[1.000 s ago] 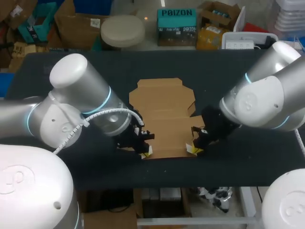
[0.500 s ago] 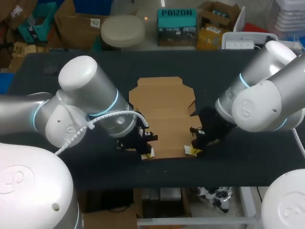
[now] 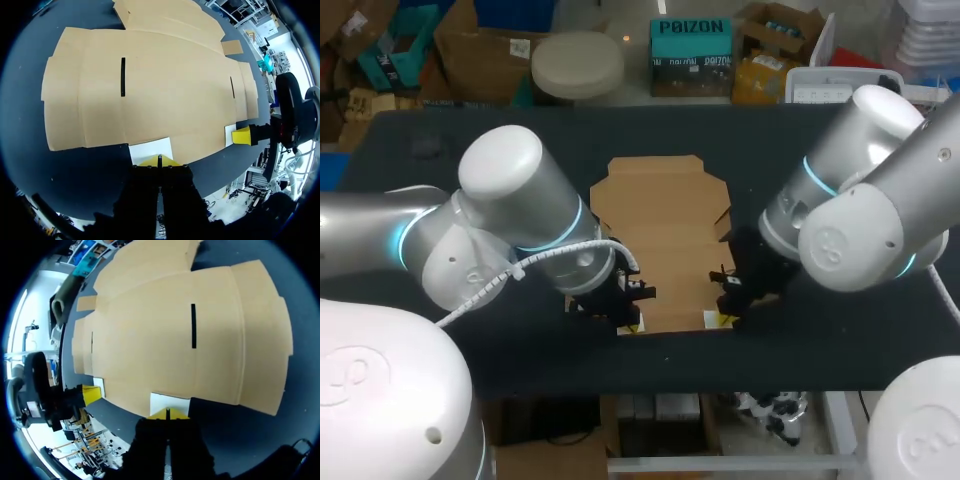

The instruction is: Assemble the packaging by folding the flat box into shape, placing the metal phone stand inside, and closing the box properly

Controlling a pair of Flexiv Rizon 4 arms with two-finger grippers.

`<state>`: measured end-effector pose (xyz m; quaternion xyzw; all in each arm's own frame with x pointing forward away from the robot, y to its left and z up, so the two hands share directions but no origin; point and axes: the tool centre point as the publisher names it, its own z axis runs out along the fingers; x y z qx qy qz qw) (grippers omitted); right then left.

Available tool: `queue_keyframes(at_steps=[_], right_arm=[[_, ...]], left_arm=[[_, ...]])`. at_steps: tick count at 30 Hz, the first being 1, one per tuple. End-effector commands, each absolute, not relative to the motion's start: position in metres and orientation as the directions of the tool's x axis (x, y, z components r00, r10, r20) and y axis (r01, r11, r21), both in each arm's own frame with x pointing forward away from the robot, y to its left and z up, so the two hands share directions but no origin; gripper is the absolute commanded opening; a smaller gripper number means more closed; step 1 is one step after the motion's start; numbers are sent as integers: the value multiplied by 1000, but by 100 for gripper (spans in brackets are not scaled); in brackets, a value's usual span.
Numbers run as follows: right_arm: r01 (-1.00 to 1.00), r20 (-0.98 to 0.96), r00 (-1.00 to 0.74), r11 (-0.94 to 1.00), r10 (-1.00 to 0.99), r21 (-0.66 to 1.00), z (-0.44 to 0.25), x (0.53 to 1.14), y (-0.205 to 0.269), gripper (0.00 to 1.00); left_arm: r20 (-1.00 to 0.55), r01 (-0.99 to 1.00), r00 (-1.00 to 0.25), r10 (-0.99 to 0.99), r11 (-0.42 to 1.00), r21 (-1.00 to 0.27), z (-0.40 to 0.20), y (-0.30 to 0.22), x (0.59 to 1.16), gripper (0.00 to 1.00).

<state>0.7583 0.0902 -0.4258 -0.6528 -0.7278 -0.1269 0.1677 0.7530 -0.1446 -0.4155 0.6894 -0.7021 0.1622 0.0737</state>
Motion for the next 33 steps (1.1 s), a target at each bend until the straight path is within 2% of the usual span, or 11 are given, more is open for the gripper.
queue_keyframes(at_steps=[1, 15, 33], right_arm=[[994, 393, -91, 108, 915, -23, -433, 756, 93, 0], [995, 484, -100, 86, 869, 52, -388, 761, 69, 0], [996, 587, -91, 58, 805, 74, -360, 770, 32, 0]], left_arm=[[299, -991, -33, -954, -7, -131, -419, -149, 750, 0], [275, -984, -43, -960, -6, -175, -381, -142, 751, 0], [322, -980, -53, -945, -13, -199, -341, -118, 746, 0]])
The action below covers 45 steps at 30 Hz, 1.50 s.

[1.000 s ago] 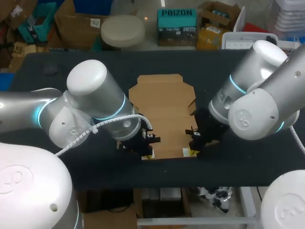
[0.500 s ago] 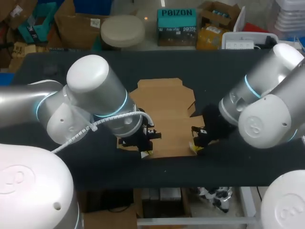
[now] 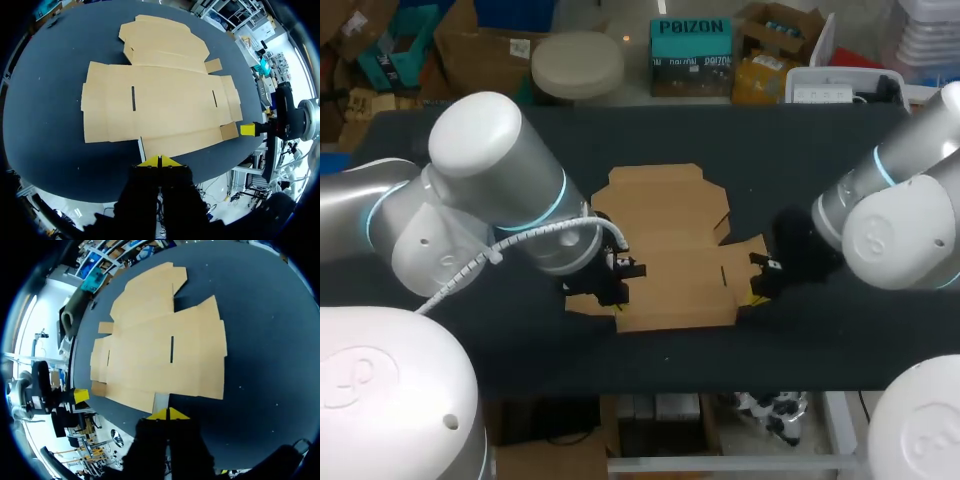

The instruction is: Assemble the packaging by folding the flat box into shape, placing the metal phone stand inside, and closing the box properly

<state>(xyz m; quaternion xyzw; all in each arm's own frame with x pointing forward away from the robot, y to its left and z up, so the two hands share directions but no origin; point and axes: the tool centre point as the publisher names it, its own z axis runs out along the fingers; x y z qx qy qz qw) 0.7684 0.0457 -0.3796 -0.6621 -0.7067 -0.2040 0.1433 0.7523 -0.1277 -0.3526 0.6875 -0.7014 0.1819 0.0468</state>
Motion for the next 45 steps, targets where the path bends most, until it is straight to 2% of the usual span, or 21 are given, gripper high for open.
queue_keyframes(at_steps=[1, 6, 7, 8, 9, 10, 11, 12, 13, 31, 45], right_arm=[[996, 589, -90, 57, 803, 74, -358, 771, 31, 0], [996, 617, -89, 56, 782, 72, -348, 780, 20, 0], [996, 616, -86, 53, 783, 72, -345, 782, 19, 5], [996, 626, -87, 55, 775, 71, -343, 785, 16, 18], [996, 633, -88, 57, 769, 70, -340, 787, 14, 38], [996, 633, -88, 56, 769, 70, -337, 791, 12, 47], [996, 642, -89, 58, 761, 69, -334, 794, 10, 69], [996, 649, -90, 59, 755, 69, -331, 797, 9, 95], [996, 649, -88, 57, 756, 69, -329, 800, 7, 100], [999, 750, -45, 19, 660, 44, -292, 861, -10, 100], [999, 750, -45, 19, 660, 44, -292, 861, -10, 100]], left_arm=[[323, -980, -53, -945, -13, -199, -339, -117, 747, 0], [336, -980, -66, -940, -3, -201, -328, -113, 748, 0], [336, -980, -66, -939, -3, -201, -326, -111, 749, 11], [338, -980, -67, -939, -2, -200, -324, -111, 750, 26], [342, -980, -72, -937, 3, -198, -322, -110, 752, 42], [343, -980, -72, -936, 3, -198, -320, -108, 753, 66], [350, -980, -72, -934, 2, -197, -318, -107, 755, 91], [356, -980, -75, -931, 3, -198, -315, -105, 757, 100], [361, -980, -73, -930, -1, -200, -313, -103, 759, 100], [497, -986, -107, -861, 25, -167, -268, -59, 830, 100], [497, -986, -107, -861, 25, -167, -268, -59, 830, 100]])
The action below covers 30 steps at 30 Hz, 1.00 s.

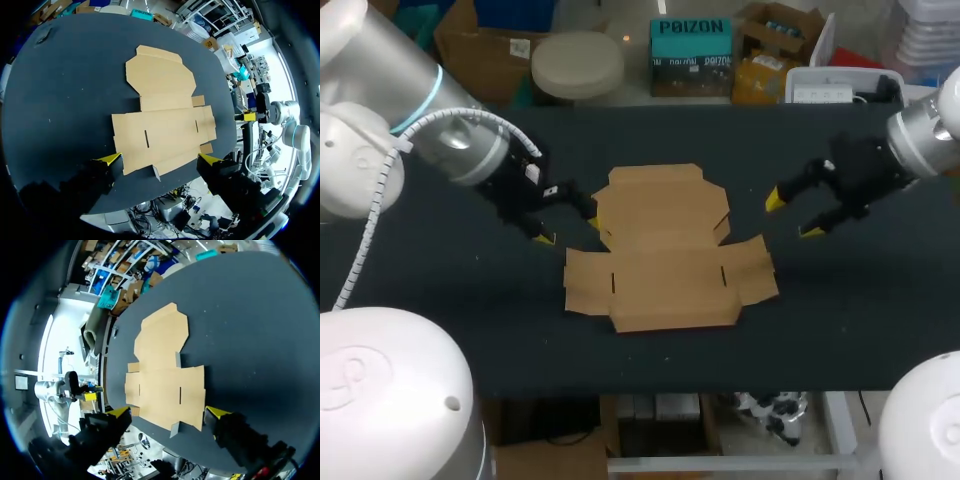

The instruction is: Assemble the packaging by folding the flat box into shape, placing the metal phone stand inside, and closing the box properly

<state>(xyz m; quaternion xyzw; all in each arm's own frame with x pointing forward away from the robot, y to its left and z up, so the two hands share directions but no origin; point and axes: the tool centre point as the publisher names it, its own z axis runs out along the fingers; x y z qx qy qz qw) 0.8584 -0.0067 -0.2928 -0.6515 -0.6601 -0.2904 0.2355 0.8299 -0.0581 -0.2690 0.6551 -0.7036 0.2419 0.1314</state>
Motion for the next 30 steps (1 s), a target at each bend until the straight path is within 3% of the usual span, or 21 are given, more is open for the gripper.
queue_keyframes(at_steps=[1, 19, 30], right_arm=[[999, 750, -45, 19, 660, 44, -292, 861, -10, 100], [1000, 827, 22, -18, 562, -14, -301, 890, -5, 100], [998, 853, -25, -34, 522, 50, -325, 922, 0, 100]], left_arm=[[497, -986, -107, -861, 25, -167, -268, -59, 830, 100], [609, -981, -102, -786, -21, -191, -264, -50, 875, 100], [636, -984, -106, -765, -12, -178, -259, -40, 904, 100]])
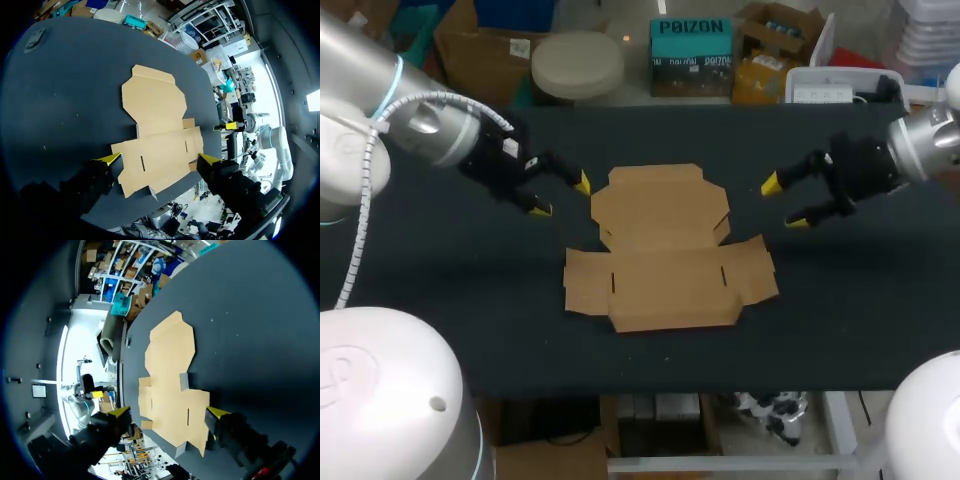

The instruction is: Assemble the packaging by folding the flat box into shape, placing the metal phone stand inside, and closing the box properly

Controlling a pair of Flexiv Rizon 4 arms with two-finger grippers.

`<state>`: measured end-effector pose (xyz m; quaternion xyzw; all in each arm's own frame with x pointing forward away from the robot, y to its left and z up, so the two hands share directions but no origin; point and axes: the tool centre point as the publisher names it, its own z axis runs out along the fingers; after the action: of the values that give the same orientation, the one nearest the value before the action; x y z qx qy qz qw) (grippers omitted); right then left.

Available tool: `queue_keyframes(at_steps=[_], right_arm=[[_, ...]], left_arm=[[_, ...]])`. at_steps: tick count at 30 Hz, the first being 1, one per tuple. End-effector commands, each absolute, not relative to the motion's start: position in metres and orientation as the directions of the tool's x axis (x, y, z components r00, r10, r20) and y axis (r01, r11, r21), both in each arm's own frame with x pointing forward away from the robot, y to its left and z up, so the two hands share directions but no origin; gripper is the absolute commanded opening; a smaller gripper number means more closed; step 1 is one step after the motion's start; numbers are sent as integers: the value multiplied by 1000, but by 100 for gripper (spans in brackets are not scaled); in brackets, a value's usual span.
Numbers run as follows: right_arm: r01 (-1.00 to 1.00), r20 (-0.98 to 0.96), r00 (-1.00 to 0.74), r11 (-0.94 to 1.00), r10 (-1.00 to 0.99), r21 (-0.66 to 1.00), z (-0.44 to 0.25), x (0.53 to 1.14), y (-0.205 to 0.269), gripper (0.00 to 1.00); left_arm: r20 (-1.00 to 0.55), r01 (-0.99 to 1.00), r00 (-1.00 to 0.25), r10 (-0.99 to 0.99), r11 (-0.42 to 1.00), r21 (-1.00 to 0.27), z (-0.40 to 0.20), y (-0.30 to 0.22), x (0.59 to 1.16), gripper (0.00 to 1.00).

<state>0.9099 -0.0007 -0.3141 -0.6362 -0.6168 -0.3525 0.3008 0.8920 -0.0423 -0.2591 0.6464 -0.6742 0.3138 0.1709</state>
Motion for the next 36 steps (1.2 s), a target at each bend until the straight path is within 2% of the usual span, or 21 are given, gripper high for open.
queue_keyframes(at_steps=[1, 2, 7, 9, 12, 15, 18, 20, 30, 35, 36], right_arm=[[998, 856, -27, -33, 516, 51, -326, 925, 1, 100], [998, 854, -30, -34, 520, 56, -328, 927, 1, 91], [998, 852, -45, -14, 522, 61, -338, 942, 6, 90], [998, 845, -49, -13, 533, 66, -342, 949, 8, 83], [997, 837, -64, -1, 543, 77, -347, 961, 10, 78], [996, 839, -79, 10, 538, 88, -351, 970, 12, 62], [996, 842, -83, 14, 533, 90, -357, 979, 13, 56], [996, 842, -86, 17, 533, 91, -361, 983, 14, 58], [996, 828, -92, 39, 553, 84, -379, 998, 23, 50], [996, 823, -82, 30, 562, 78, -384, 1006, 25, 53], [997, 823, -75, 25, 563, 74, -386, 1007, 26, 51]], left_arm=[[636, -984, -105, -764, -12, -177, -258, -39, 907, 100], [638, -984, -104, -763, -12, -175, -258, -38, 909, 100], [638, -986, -102, -763, -7, -166, -258, -34, 916, 100], [638, -987, -103, -763, -2, -162, -258, -32, 918, 100], [638, -987, -105, -763, 4, -158, -257, -31, 921, 100], [637, -988, -104, -764, 7, -153, -257, -29, 923, 100], [638, -989, -102, -764, 7, -150, -256, -28, 924, 100], [640, -989, -102, -761, 8, -148, -255, -27, 925, 100], [661, -992, -90, -745, 8, -126, -255, -24, 935, 100], [665, -993, -90, -741, 14, -118, -256, -25, 936, 100], [665, -993, -89, -742, 14, -117, -256, -25, 936, 100]])
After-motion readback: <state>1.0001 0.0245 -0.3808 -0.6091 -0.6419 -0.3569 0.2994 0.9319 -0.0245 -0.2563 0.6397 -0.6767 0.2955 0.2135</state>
